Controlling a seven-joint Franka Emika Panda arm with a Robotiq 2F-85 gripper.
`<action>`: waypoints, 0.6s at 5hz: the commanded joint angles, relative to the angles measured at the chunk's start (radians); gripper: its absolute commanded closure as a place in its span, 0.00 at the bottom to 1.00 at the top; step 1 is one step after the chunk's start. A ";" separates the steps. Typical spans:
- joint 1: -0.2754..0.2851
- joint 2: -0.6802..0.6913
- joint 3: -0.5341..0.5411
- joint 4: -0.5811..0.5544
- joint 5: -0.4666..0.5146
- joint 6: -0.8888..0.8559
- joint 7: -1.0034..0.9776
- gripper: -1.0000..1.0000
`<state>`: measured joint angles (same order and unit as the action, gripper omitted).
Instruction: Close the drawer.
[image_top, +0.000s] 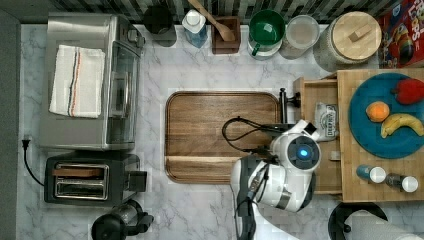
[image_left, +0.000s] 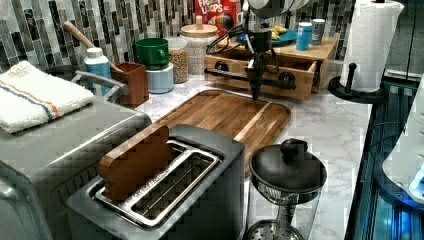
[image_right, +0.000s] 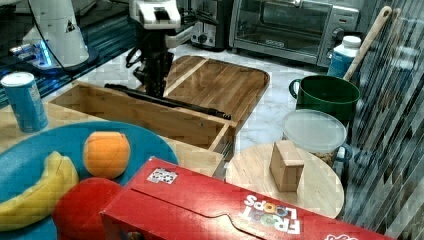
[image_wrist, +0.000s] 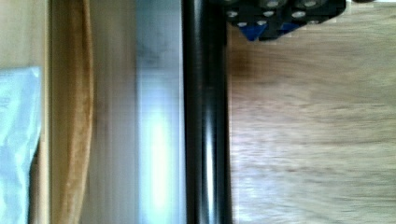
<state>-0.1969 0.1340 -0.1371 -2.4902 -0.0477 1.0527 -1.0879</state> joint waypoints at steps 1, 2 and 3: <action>-0.131 0.097 -0.085 0.217 0.131 0.155 -0.241 1.00; -0.182 0.139 -0.061 0.262 0.222 0.211 -0.361 1.00; -0.178 0.153 -0.102 0.316 0.179 0.170 -0.386 1.00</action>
<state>-0.3323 0.2571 -0.1810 -2.3555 0.1547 1.1074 -1.4053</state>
